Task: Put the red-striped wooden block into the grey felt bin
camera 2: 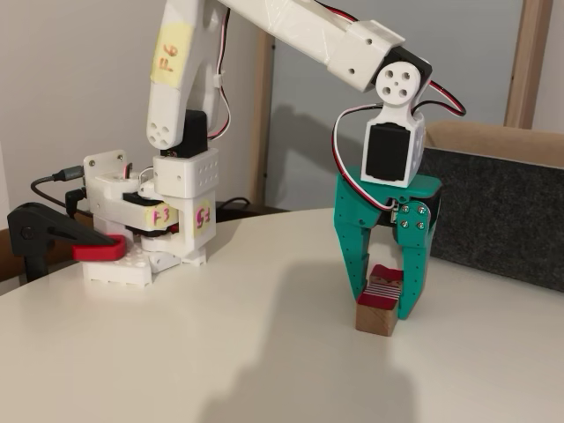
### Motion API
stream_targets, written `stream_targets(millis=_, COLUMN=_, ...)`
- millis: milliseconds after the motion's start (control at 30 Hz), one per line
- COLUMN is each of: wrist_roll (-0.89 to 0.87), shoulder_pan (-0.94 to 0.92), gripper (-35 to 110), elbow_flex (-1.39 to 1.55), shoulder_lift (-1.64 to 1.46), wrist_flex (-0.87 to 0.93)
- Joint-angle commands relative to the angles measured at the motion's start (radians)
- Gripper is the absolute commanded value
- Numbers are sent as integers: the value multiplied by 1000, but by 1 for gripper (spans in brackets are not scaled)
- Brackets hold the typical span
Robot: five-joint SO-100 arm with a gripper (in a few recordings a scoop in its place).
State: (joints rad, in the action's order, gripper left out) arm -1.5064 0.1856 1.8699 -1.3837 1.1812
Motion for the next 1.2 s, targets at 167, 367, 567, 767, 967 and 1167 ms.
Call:
stream_targets(millis=167, wrist_roll=-26, shoulder_pan=-18, gripper=0, elbow_flex=-43, shoulder_lift=-28, wrist_flex=6)
stream_targets(millis=367, wrist_roll=-26, shoulder_pan=-32, gripper=0, elbow_flex=-54, shoulder_lift=-77, wrist_flex=6)
stream_targets(millis=567, wrist_roll=-29, shoulder_pan=-35, gripper=0, elbow_flex=-54, shoulder_lift=-186, wrist_flex=6)
stream_targets(millis=767, wrist_roll=-31, shoulder_pan=-34, gripper=2, elbow_flex=-55, shoulder_lift=-325, wrist_flex=5)
stream_targets(millis=967, wrist_roll=-28, shoulder_pan=-34, gripper=3, elbow_flex=-57, shoulder_lift=-466, wrist_flex=-6)
stream_targets(millis=1167, wrist_roll=-25, shoulder_pan=-25, gripper=3, elbow_flex=-61, shoulder_lift=-563, wrist_flex=-114)
